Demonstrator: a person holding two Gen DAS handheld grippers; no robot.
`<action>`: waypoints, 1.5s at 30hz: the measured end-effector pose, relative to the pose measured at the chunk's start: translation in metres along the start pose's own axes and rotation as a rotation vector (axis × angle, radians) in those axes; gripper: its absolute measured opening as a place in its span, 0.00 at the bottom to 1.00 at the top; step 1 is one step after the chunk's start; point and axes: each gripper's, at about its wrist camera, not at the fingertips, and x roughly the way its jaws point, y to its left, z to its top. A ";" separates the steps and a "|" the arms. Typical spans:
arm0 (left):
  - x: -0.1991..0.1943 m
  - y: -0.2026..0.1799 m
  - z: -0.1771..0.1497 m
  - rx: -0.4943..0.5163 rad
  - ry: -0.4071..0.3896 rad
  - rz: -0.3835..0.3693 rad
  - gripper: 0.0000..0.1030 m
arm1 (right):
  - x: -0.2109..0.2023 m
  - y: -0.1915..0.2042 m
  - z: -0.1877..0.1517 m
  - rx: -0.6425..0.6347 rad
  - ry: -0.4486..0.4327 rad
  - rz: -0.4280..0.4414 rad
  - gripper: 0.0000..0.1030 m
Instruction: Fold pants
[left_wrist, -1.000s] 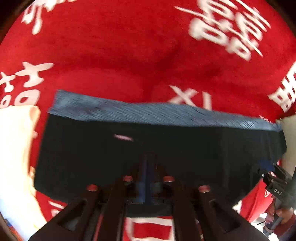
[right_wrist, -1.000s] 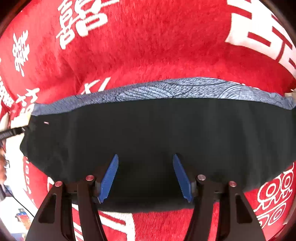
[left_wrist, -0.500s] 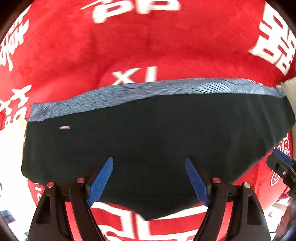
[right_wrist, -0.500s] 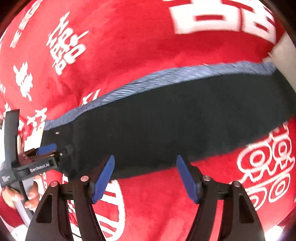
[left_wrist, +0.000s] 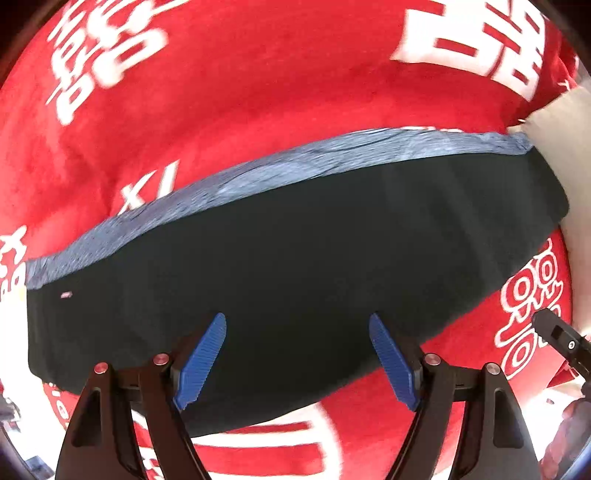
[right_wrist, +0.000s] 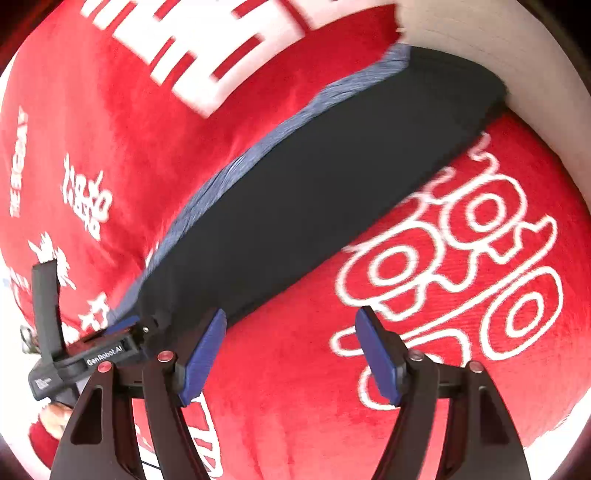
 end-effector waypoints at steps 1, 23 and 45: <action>0.000 -0.009 0.002 0.006 -0.006 -0.002 0.78 | -0.002 -0.008 0.002 0.025 -0.007 0.013 0.74; 0.044 -0.093 0.036 -0.077 -0.110 -0.007 0.99 | 0.000 -0.103 0.078 0.234 -0.323 0.205 0.74; 0.037 -0.131 0.033 -0.017 -0.216 -0.050 0.87 | -0.041 0.021 0.092 -0.237 -0.294 -0.076 0.12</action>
